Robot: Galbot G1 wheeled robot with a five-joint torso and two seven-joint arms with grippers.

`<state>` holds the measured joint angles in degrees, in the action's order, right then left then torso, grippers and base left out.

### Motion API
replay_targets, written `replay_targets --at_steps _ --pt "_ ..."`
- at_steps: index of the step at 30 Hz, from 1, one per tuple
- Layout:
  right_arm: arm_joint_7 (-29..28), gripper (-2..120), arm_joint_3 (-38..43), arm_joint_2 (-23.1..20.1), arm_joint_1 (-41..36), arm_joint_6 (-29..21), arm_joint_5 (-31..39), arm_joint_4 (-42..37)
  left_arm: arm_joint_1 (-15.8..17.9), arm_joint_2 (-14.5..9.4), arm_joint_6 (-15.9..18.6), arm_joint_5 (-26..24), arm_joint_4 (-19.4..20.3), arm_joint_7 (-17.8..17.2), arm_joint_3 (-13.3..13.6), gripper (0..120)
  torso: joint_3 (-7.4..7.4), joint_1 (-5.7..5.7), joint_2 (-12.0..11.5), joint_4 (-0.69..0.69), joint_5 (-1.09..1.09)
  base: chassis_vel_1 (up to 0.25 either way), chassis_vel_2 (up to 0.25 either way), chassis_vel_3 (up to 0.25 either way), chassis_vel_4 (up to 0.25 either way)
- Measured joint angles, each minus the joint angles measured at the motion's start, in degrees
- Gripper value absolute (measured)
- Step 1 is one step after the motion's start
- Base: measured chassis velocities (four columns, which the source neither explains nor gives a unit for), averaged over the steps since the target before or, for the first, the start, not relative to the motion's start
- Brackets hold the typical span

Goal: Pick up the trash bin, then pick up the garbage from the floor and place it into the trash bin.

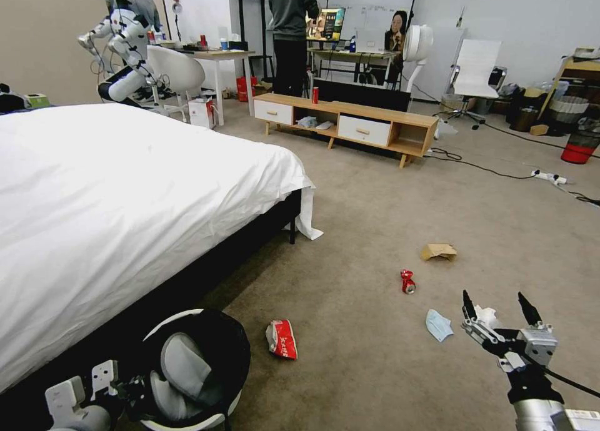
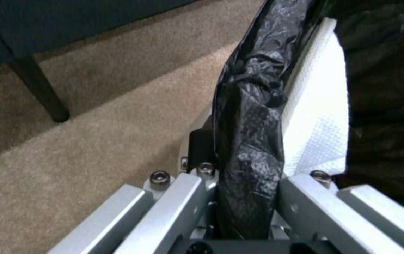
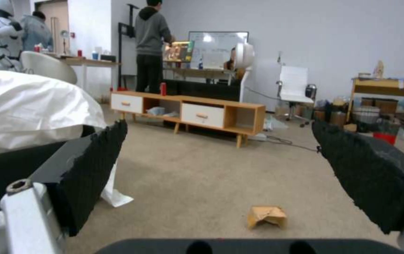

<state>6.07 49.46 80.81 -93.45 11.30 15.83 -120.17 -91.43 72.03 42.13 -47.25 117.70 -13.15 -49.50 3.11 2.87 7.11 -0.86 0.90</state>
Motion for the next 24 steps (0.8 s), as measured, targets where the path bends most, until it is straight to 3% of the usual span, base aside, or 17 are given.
replay_targets --at_steps 10,13,17,19,22,24 --pt "-0.9 100 0.2 -2.4 -0.3 -2.8 1.5 -1.4 -1.8 -0.1 0.0 1.1 1.1 1.4 -0.3 1 0.0 0.0 0.0 -0.01 0.0 0.0 0.0 0.0 0.0" --pt "-3.7 100 -0.5 -4.6 -0.8 -10.6 5.4 -4.5 -2.6 0.0 0.0 1.7 1.9 2.0 -0.1 1 0.0 0.0 0.0 0.0 0.0 0.0 0.0 0.0 0.0" --pt "-5.6 100 -1.2 -6.1 -1.0 -15.6 6.6 -5.7 -3.2 -0.1 0.0 1.9 2.3 2.3 -0.1 1 0.0 0.0 0.0 0.0 0.0 0.0 0.0 0.0 0.0" --pt "-6.8 100 -1.7 -8.0 -1.5 -20.9 8.2 -6.8 -3.5 -0.3 0.0 2.0 2.6 2.5 -0.1 1 0.0 0.0 0.0 0.0 -0.01 0.0 0.0 0.0 0.0" --pt "-7.6 100 -2.0 -8.7 -1.7 -23.2 9.1 -7.3 -3.5 -0.4 0.0 2.0 2.6 2.5 -0.1 1 0.0 0.0 0.0 0.0 -0.01 0.0 0.0 0.0 0.0" --pt "-9.5 100 -2.6 -10.3 -1.9 -28.1 11.3 -8.5 -3.6 -0.6 0.0 2.0 2.7 2.5 0.0 1 0.0 0.0 0.0 -0.01 0.0 0.0 0.0 0.0 0.0"
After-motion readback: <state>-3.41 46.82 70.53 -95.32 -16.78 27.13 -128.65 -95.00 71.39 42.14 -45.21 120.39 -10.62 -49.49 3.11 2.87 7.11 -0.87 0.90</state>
